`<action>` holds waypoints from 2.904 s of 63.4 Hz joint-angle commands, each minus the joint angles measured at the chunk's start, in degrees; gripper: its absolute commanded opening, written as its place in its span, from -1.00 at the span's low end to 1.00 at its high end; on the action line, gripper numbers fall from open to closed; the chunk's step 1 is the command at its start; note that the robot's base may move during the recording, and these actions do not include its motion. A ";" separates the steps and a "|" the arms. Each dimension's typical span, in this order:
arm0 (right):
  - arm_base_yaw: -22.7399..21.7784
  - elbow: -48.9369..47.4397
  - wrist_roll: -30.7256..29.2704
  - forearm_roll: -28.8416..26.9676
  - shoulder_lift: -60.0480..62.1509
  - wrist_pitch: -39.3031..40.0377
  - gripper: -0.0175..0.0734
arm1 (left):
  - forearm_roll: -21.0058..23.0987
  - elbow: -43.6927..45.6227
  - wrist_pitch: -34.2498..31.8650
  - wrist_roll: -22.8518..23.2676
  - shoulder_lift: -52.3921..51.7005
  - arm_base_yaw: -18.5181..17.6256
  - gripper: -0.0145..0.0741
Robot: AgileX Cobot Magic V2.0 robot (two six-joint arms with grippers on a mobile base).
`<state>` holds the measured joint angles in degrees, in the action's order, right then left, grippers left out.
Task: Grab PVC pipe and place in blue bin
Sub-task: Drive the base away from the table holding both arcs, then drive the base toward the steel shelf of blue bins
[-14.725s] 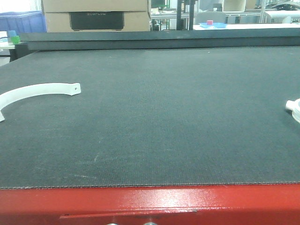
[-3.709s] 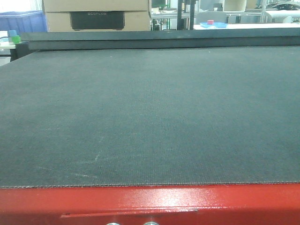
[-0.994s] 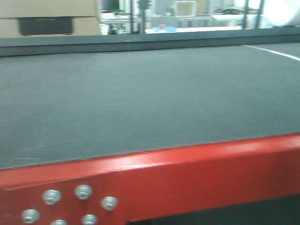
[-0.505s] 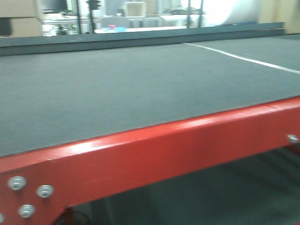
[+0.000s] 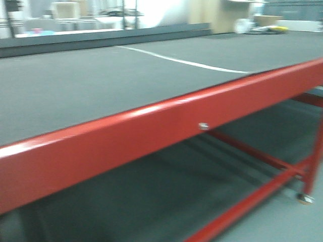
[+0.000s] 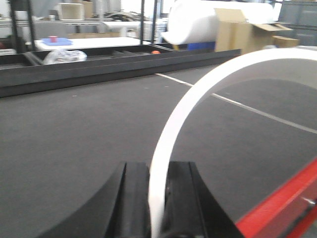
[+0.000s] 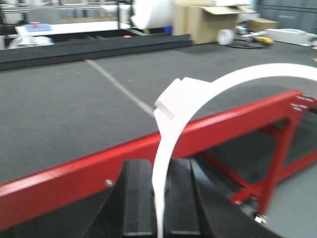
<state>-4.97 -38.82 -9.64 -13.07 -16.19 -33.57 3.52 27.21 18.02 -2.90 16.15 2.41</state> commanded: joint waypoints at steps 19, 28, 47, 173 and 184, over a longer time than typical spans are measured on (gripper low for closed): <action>0.04 0.09 -0.26 0.48 0.18 1.43 -0.99 | 0.59 0.05 -1.47 0.32 -0.24 0.19 -0.92; 0.04 0.09 -0.26 0.48 0.18 1.43 -0.99 | 0.59 0.05 -1.47 0.32 -0.24 0.19 -0.92; 0.04 0.09 -0.26 0.48 0.18 1.43 -0.99 | 0.59 0.05 -1.47 0.32 -0.24 0.19 -0.92; 0.04 0.09 -0.26 0.48 0.18 1.43 -0.99 | 0.59 0.05 -1.47 0.32 -0.24 0.19 -0.92; 0.04 0.09 -0.26 0.48 0.18 1.43 -0.99 | 0.59 0.05 -1.47 0.32 -0.24 0.19 -0.92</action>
<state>-4.97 -38.82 -9.64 -13.07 -16.19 -33.60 3.52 27.11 17.79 -2.90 16.15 2.41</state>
